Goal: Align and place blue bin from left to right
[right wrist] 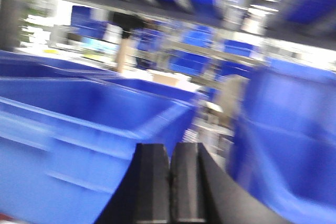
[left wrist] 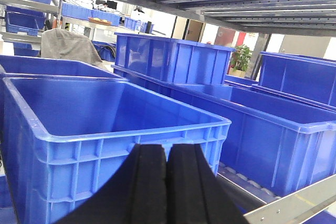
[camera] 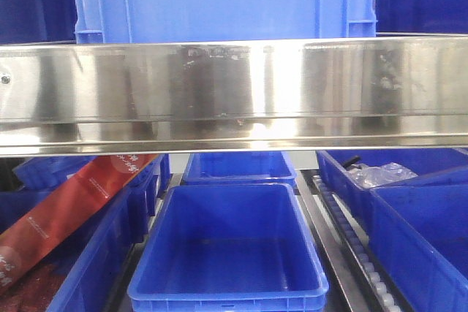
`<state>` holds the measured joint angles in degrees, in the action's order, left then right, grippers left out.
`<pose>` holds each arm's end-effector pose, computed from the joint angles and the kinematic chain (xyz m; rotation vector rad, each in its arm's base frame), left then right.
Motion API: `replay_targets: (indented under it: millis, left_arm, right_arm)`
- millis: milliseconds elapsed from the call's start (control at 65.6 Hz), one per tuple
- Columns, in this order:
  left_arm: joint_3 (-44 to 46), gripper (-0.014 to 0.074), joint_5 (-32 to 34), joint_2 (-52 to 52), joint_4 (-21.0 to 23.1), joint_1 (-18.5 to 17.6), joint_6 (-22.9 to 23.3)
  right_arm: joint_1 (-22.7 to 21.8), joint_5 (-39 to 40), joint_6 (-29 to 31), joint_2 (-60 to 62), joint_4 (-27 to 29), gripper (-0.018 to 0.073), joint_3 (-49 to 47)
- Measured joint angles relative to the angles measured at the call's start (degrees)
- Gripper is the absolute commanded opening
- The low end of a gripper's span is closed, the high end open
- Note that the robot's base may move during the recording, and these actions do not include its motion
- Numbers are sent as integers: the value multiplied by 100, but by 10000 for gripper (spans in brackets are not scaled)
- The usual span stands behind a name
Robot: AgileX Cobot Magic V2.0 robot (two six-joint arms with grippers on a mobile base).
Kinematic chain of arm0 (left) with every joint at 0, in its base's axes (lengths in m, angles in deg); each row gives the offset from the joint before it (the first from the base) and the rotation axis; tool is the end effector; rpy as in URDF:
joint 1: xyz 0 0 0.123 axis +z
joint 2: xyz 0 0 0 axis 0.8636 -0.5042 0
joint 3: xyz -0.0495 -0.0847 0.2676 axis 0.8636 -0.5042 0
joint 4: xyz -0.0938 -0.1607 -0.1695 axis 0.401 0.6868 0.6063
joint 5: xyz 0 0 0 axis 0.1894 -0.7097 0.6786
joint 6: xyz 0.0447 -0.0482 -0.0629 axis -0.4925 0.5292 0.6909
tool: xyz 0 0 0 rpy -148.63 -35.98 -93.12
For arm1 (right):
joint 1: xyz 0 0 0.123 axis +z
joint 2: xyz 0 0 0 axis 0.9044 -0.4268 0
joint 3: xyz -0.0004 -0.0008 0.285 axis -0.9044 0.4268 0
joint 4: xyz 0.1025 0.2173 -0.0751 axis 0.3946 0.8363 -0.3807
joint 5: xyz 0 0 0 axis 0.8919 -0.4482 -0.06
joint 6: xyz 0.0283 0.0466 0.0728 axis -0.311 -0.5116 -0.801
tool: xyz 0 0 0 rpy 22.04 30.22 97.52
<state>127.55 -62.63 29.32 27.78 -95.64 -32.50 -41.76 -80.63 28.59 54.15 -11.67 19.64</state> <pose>0.0941 -0.0596 0.4019 0.2513 1.4585 -0.6206 0.0917 0.0378 0.3749 -0.3946 1.3906 0.1848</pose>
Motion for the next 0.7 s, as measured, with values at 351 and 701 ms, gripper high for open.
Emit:
replay_targets:
  millis: [351, 701]
  left_arm:
    - [0, -111, 0, 0, 0, 0, 0]
    - [0, -111, 0, 0, 0, 0, 0]
  right_arm:
    - [-1479, -25, 340, 1268, 608, -78, 1431]
    - [-1491, -47, 351, 2588, 694, -78, 2933]
